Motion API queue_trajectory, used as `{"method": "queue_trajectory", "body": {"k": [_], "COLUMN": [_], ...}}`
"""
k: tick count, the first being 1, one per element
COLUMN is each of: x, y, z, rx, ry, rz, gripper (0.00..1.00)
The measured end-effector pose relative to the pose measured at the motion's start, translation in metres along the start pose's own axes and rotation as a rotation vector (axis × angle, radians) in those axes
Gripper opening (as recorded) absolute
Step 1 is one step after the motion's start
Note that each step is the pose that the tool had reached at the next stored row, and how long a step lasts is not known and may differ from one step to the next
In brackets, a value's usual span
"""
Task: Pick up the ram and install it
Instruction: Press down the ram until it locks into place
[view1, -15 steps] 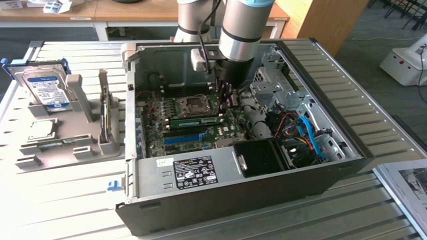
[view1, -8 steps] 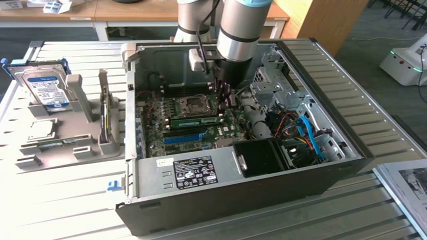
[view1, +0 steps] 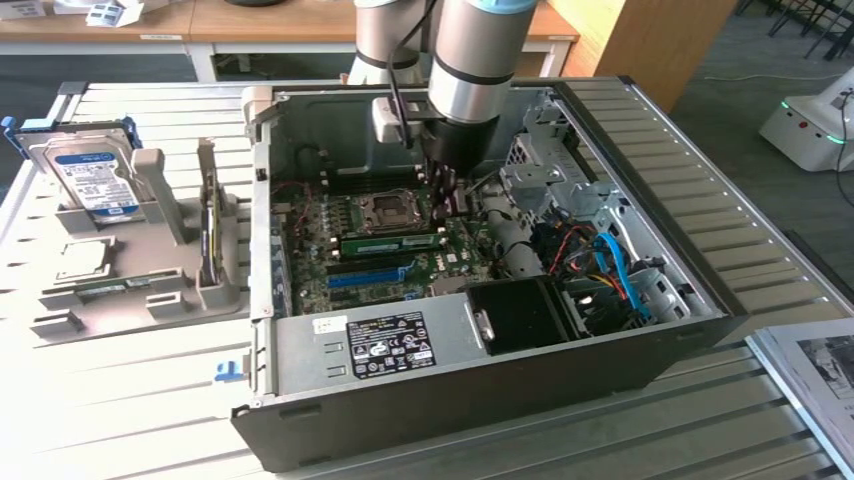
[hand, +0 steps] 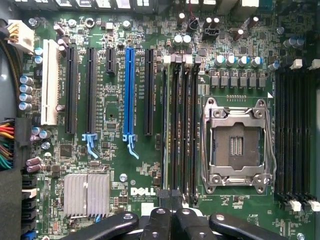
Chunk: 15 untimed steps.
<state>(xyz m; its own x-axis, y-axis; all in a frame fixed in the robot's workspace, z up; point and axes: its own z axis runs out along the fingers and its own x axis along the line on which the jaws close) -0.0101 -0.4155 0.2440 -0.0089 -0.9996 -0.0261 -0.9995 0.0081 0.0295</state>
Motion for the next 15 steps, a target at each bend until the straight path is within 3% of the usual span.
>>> {"method": "queue_trajectory", "body": {"k": [15], "x": [0.000], "y": [0.0159], "z": [0.0005], "rx": [0.0000], "ry": [0.0000], "rz": [0.000], "gripper": [0.10]}}
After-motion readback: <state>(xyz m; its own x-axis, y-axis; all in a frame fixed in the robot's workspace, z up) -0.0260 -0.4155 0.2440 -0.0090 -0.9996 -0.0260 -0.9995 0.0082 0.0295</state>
